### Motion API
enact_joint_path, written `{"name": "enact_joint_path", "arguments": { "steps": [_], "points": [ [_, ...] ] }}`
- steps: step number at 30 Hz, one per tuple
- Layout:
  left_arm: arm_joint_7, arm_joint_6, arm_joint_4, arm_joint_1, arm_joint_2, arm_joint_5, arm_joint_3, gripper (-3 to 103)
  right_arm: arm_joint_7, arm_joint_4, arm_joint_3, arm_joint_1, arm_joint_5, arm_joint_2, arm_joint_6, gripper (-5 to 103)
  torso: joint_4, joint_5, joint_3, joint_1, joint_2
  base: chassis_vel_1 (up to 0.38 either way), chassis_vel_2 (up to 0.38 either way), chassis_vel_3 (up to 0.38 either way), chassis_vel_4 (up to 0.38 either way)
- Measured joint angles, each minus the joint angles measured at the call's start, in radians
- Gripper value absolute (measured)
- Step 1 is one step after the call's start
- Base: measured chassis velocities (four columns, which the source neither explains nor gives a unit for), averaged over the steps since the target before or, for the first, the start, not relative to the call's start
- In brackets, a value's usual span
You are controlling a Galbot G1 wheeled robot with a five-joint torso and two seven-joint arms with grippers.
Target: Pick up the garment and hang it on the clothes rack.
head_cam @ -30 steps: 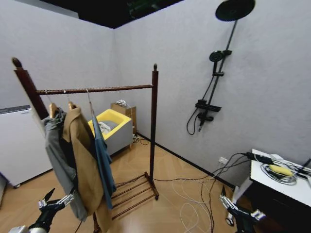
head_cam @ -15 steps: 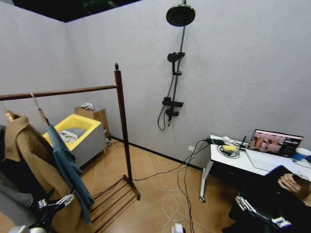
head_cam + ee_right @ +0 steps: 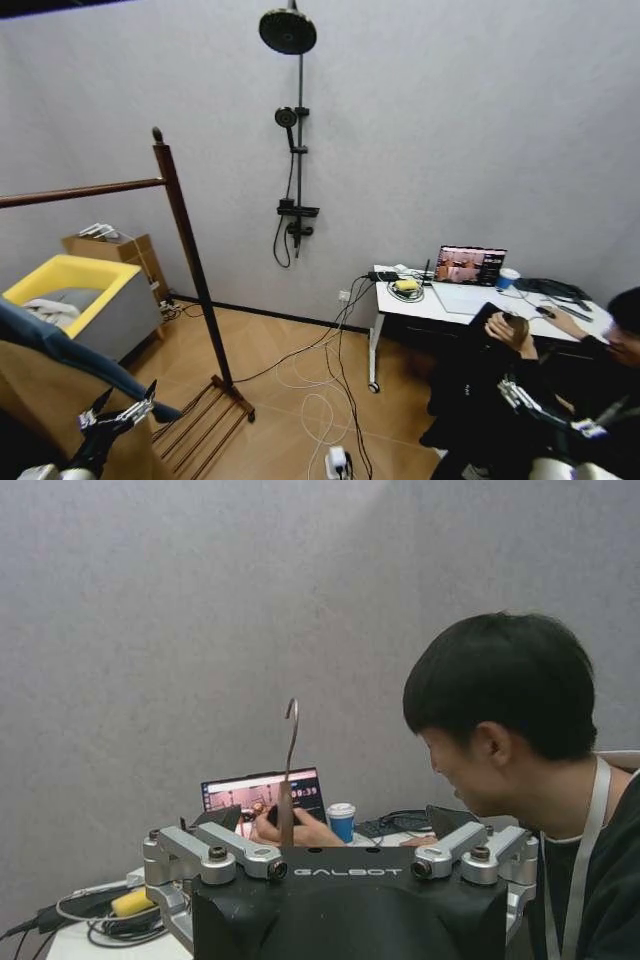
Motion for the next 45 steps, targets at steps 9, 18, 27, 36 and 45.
{"name": "enact_joint_path", "arguments": {
  "steps": [9,18,27,36,45],
  "points": [
    [0.000,0.000,0.000,0.000,0.000,0.000,0.000,100,-0.028,-0.050,0.052,0.049,0.041,-0.040,-0.021,100,0.0003,0.0000,0.000,0.000,0.000,0.000,0.000,0.000,0.000],
    [0.000,0.000,0.000,0.000,0.000,0.000,0.000,100,-0.036,-0.122,0.071,0.125,0.060,-0.086,-0.049,100,0.0003,-0.0001,0.000,0.000,0.000,0.000,0.000,0.000,0.000],
    [-0.001,0.000,0.000,0.000,0.000,0.000,0.000,100,-0.051,-0.245,0.001,0.237,0.057,-0.139,-0.074,100,0.0003,0.0000,0.000,0.000,0.000,0.000,0.000,0.000,0.000],
    [-0.001,0.000,0.000,0.000,0.000,0.000,0.000,100,-0.061,-0.145,-0.091,0.218,-0.002,-0.120,-0.078,100,0.0006,-0.0001,0.000,0.000,0.000,0.000,0.000,0.000,0.000],
    [-0.001,0.000,0.000,0.000,0.000,0.000,0.000,100,-0.089,0.073,-0.121,0.047,-0.170,-0.004,0.004,100,0.0003,-0.0003,0.000,0.000,0.000,0.000,0.000,0.000,0.000]
  ]
}}
